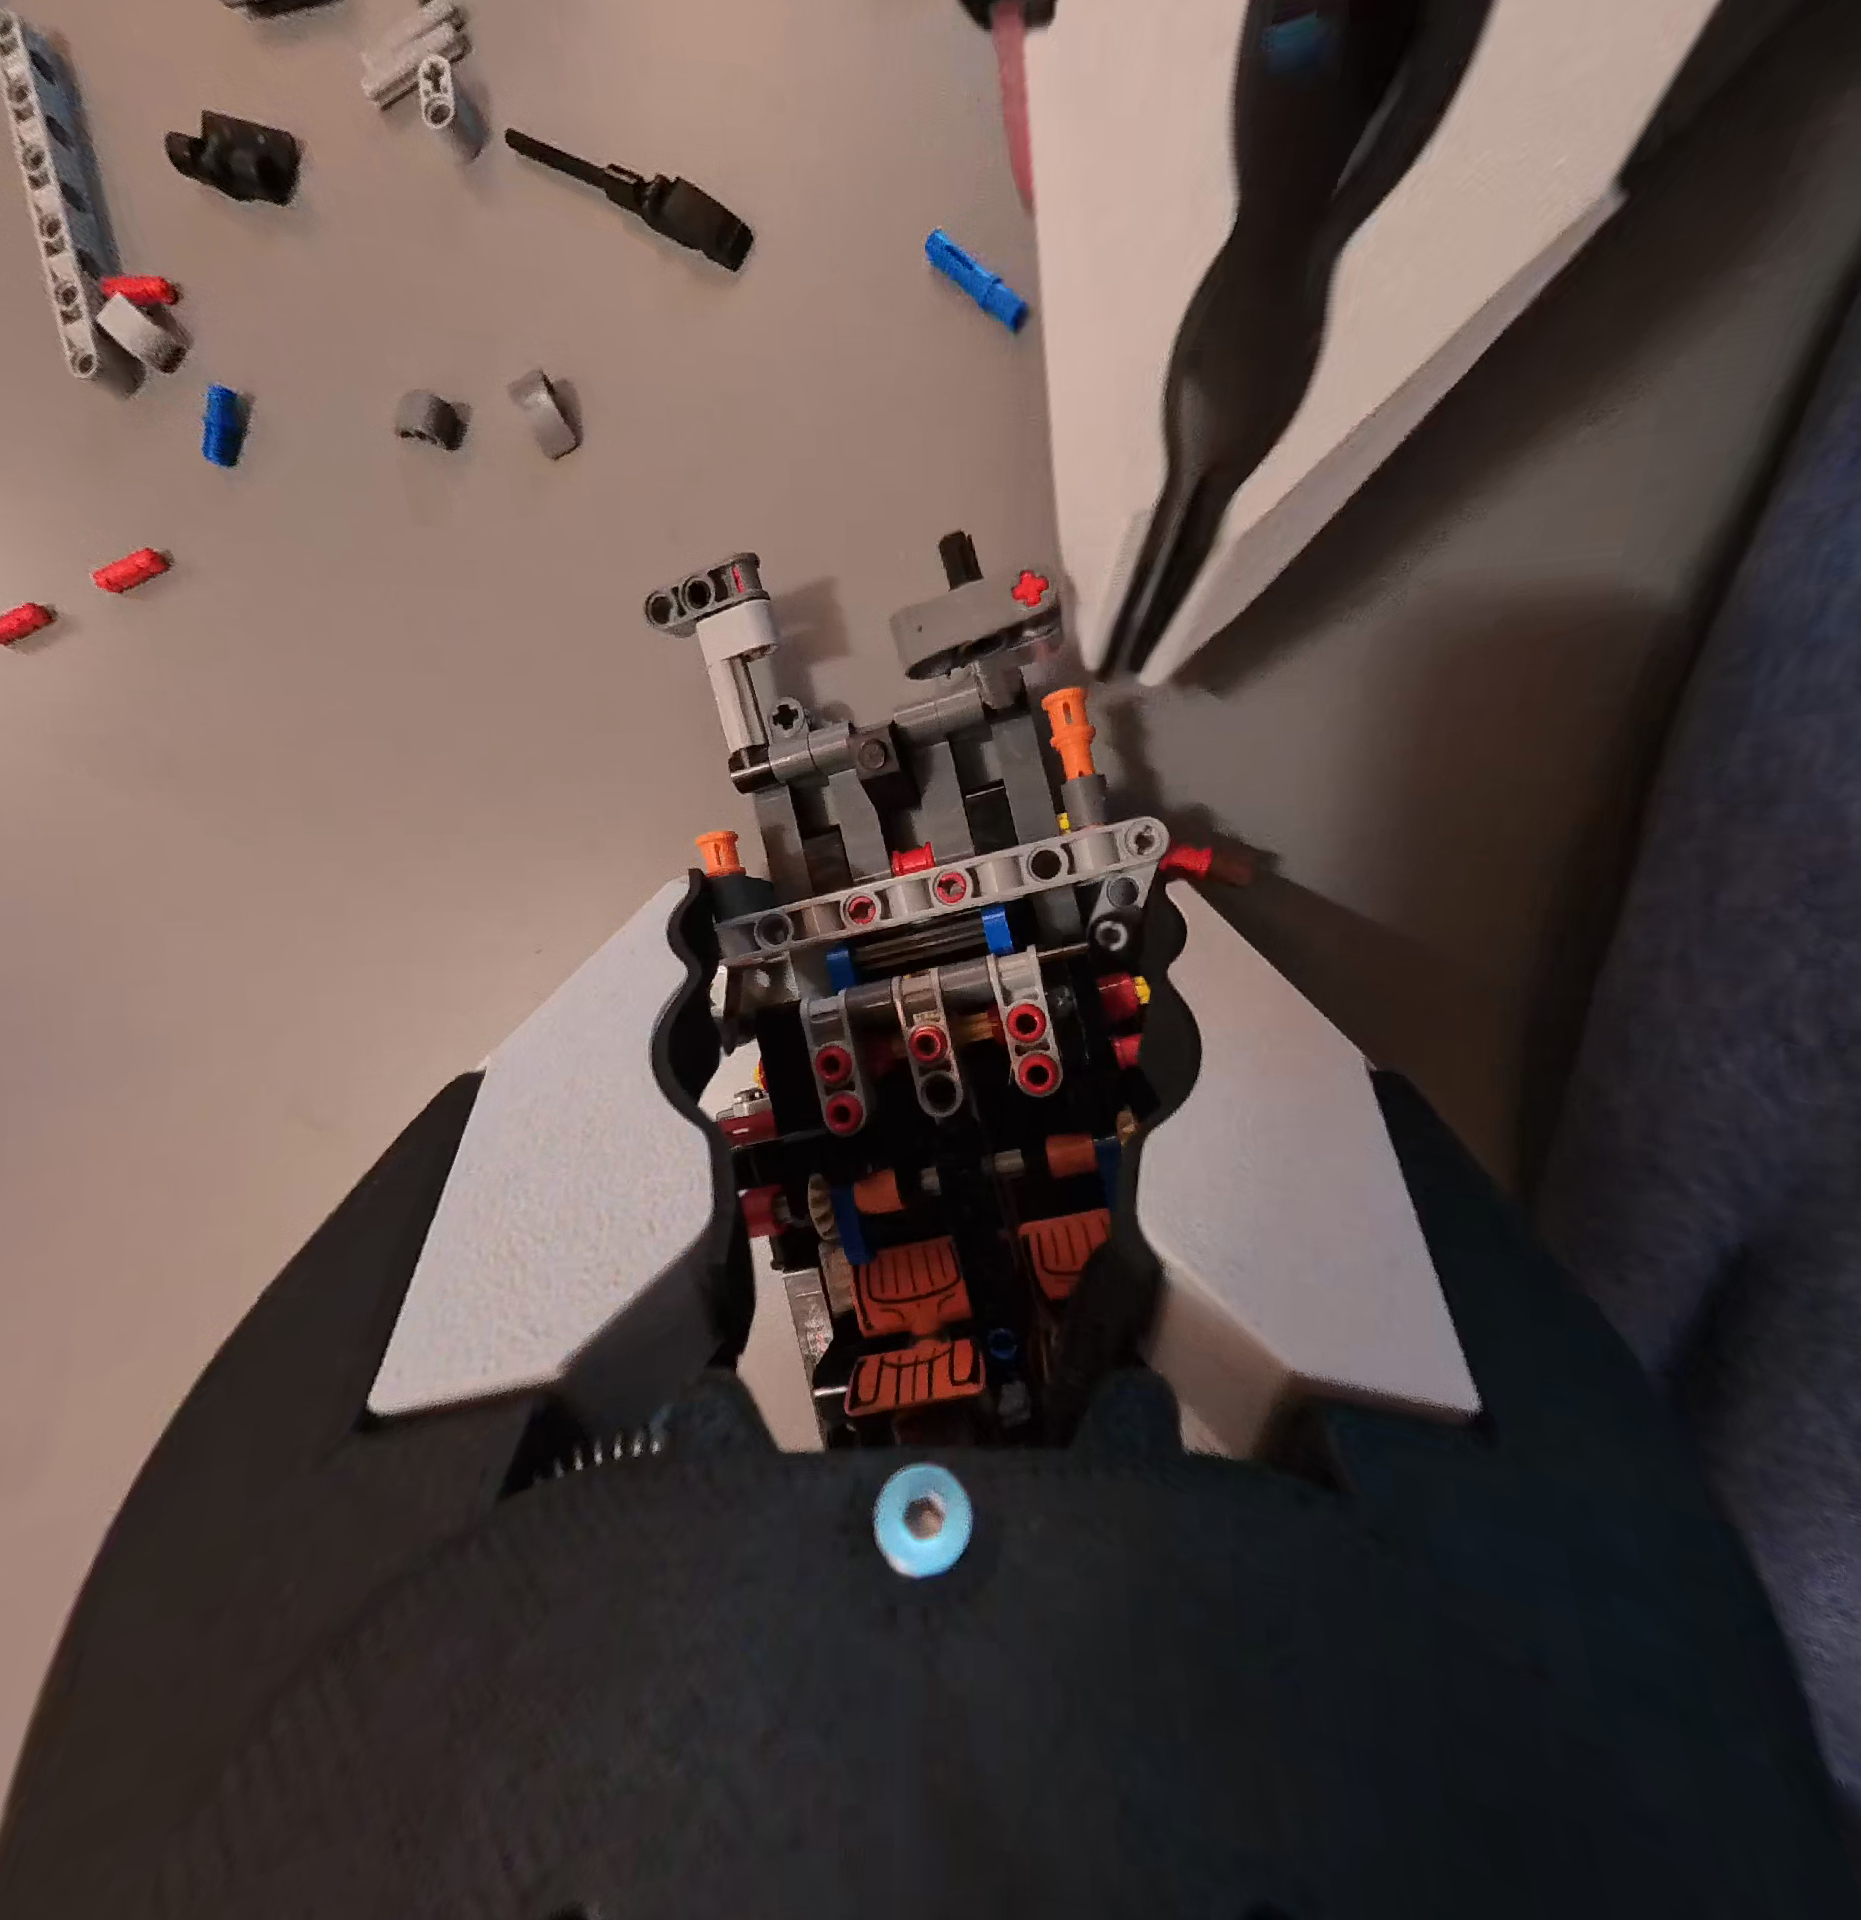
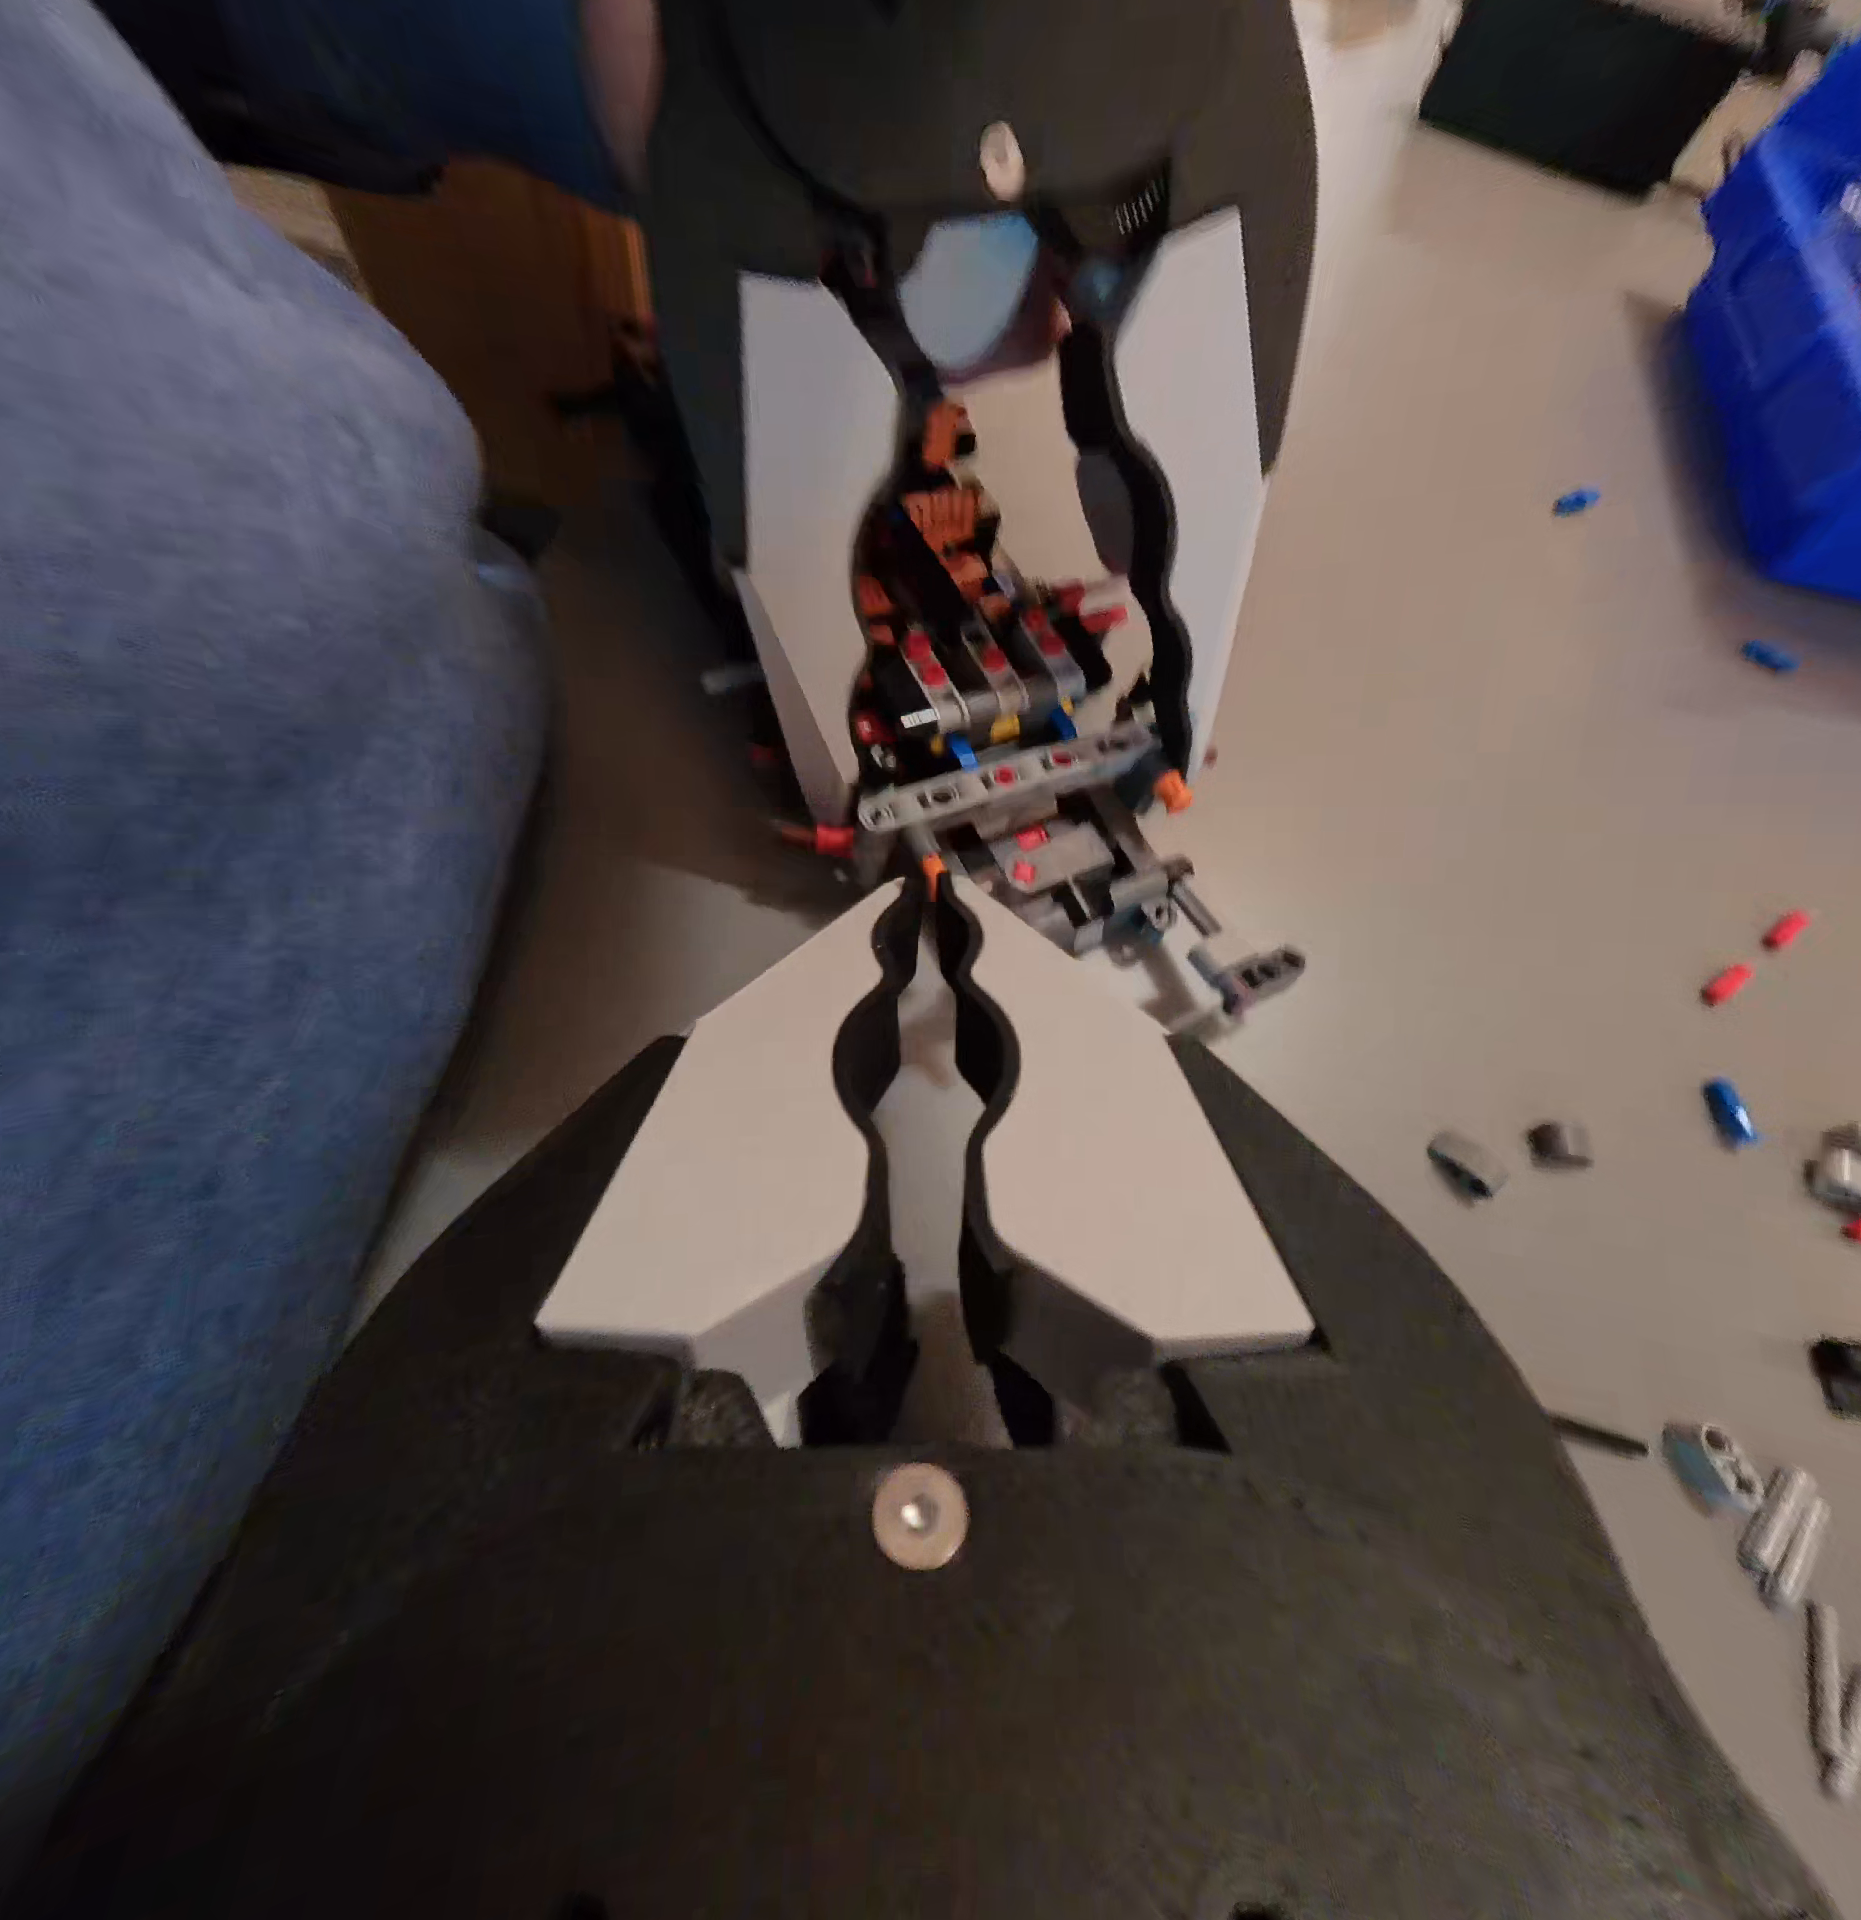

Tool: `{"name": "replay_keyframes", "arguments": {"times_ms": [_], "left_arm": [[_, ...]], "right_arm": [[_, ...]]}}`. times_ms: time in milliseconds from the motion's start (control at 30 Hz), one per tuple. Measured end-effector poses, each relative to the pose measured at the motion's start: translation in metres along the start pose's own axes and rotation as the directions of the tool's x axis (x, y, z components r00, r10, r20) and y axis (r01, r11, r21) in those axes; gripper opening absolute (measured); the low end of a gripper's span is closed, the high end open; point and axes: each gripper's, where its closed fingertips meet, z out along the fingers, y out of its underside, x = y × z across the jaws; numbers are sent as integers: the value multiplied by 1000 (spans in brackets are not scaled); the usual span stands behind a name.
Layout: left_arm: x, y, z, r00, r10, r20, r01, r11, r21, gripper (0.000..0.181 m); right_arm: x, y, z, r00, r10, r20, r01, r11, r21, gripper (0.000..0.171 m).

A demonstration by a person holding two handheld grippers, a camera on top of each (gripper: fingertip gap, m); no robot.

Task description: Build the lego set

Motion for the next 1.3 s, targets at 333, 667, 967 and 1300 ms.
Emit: {"name": "replay_keyframes", "arguments": {"times_ms": [333, 667, 967, 1300], "left_arm": [[6, -3, 2, 1000, 9, -26, -10, 1000, -19, 80], [7, -4, 2, 1000, 19, -5, -19, 1000, -19, 81], [6, -4, 2, 998, 56, 2, -56, 998, -14, 82], [11, -8, 5, 999, 34, -21, -33, 999, 14, 80]], "right_arm": [[-7, 5, 13, 954, -296, -55, 288, 951, -116, 0], [-10, 6, 18, 948, -312, -60, 298, 939, -170, 0], [-9, 3, 18, 983, -176, -60, 169, 980, -108, 0], [-6, 12, -3, 989, -71, -127, 59, 993, -101, 0]]}}
